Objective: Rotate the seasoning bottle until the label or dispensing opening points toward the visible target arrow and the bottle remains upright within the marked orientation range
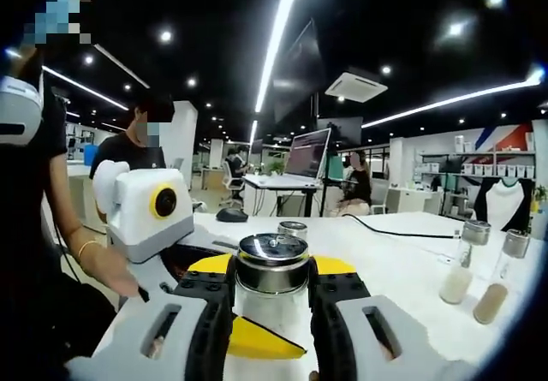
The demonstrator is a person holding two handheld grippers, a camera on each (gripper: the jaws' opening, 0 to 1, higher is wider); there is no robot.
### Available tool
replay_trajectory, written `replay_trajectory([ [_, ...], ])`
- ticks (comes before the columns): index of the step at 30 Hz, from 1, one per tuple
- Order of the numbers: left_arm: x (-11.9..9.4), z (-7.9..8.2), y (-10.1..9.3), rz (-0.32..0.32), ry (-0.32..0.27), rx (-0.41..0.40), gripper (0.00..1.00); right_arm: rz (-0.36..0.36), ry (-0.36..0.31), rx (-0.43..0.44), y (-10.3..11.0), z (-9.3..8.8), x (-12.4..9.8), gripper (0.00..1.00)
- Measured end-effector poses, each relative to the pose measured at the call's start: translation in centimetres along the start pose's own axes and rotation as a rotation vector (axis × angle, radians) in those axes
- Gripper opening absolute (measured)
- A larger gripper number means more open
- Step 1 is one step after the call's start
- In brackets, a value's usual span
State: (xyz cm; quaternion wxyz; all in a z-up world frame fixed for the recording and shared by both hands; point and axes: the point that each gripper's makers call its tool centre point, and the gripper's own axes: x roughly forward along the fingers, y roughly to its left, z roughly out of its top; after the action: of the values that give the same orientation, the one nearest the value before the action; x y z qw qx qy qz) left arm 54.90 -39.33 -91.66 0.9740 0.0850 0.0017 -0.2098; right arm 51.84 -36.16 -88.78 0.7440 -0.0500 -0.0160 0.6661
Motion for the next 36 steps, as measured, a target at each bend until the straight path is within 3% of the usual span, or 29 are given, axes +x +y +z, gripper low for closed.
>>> replay_trajectory([
  [15,-0.1,-0.1,-0.4,-0.065,-0.006,0.011,0.42,-0.006,0.001,0.007,0.0,-0.2,-0.4,0.31],
  [23,-0.7,0.3,-1.3,-0.195,-0.025,0.057,0.42,0.034,-0.036,0.036,0.4,0.4,-1.0,0.31],
  [26,-1.2,0.7,-1.8,-0.281,-0.034,0.051,0.42,0.047,-0.05,0.041,0.6,0.7,-1.2,0.31],
  [31,-1.4,0.7,-1.9,-0.343,-0.025,0.075,0.43,0.066,-0.072,0.05,0.8,1.1,-1.3,0.31],
  [36,-1.5,1.1,-2.6,-0.417,-0.039,0.021,0.43,0.093,-0.07,0.042,1.4,1.1,-1.3,0.31],
])
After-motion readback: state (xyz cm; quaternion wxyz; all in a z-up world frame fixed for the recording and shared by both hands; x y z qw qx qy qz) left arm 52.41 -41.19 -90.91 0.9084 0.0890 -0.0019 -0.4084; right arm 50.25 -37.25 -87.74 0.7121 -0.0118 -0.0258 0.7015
